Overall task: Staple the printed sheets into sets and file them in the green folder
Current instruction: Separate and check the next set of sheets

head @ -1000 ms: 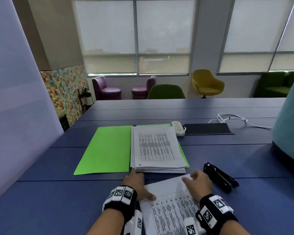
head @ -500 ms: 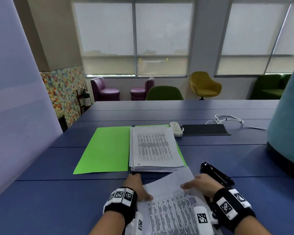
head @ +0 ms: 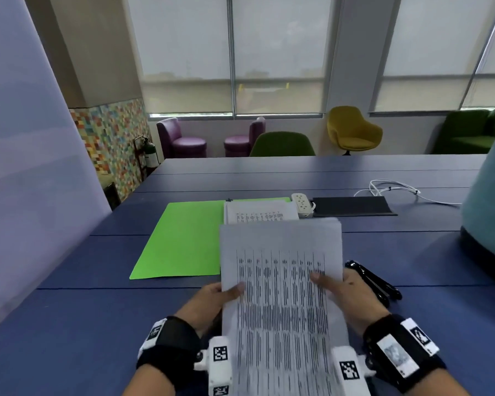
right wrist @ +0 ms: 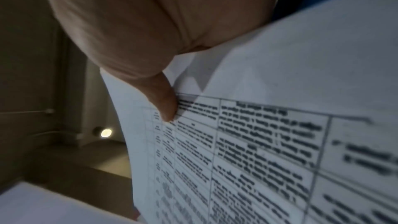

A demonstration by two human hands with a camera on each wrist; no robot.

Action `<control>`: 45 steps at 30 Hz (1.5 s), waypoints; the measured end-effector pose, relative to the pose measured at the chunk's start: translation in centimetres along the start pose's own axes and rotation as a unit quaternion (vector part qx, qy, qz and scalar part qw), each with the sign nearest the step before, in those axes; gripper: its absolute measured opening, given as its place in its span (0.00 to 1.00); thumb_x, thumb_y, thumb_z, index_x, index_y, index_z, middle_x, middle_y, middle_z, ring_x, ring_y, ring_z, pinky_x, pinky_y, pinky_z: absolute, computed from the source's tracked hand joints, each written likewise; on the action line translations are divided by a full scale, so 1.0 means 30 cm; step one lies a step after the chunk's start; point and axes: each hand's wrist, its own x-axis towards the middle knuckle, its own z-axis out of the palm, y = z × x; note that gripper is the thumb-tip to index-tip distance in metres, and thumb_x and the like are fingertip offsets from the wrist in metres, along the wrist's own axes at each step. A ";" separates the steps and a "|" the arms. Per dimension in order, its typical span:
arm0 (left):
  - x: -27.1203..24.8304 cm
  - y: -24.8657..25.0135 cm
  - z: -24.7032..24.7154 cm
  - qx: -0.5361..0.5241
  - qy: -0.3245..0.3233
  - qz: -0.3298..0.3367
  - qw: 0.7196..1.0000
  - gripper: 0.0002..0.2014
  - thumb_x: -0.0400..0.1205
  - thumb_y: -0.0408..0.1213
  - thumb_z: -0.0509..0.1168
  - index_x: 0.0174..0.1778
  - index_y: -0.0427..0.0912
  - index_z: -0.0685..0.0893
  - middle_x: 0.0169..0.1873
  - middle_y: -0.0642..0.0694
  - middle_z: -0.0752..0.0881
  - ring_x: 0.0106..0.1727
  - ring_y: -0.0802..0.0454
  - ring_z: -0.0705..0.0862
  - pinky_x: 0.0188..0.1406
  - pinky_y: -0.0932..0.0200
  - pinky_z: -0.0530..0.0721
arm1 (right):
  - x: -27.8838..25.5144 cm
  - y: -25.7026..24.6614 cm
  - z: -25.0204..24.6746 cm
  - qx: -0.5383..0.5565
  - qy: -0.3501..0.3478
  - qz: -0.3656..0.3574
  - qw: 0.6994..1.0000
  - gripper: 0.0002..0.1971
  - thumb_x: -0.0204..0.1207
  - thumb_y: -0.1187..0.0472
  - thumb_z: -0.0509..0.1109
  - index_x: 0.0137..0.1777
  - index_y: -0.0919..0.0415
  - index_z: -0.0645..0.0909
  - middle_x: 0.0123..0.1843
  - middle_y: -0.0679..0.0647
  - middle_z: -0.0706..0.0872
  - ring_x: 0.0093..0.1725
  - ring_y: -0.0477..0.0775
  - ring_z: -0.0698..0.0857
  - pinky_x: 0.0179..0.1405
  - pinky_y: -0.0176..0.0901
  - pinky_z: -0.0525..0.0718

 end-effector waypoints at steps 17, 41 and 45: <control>-0.001 0.122 0.089 0.046 0.089 0.226 0.969 0.09 0.77 0.30 0.73 0.46 0.51 0.88 0.37 0.65 0.91 0.42 0.70 0.88 0.51 0.67 0.83 | 0.056 -0.092 0.074 0.000 0.037 -0.102 0.994 0.09 0.74 0.66 0.78 0.47 0.50 0.85 0.40 0.37 0.93 0.50 0.34 0.90 0.44 0.24 0.82; 0.068 0.227 0.017 -0.034 0.064 0.171 0.983 0.26 0.71 0.59 0.75 0.57 0.44 0.88 0.56 0.49 0.91 0.63 0.49 0.87 0.71 0.45 0.78 | 0.024 0.146 -0.033 -0.155 -0.128 0.050 0.978 0.42 0.68 0.37 0.81 0.57 0.79 0.76 0.58 0.86 0.77 0.56 0.91 0.76 0.58 0.87 0.74; 0.035 0.105 0.057 0.015 0.098 0.155 0.983 0.05 0.79 0.48 0.70 0.42 0.52 0.85 0.38 0.58 0.90 0.47 0.58 0.88 0.45 0.65 0.81 | -0.035 0.126 -0.061 -0.172 -0.087 0.025 0.981 0.33 0.69 0.38 0.80 0.54 0.71 0.85 0.49 0.61 0.93 0.50 0.67 0.91 0.54 0.60 0.88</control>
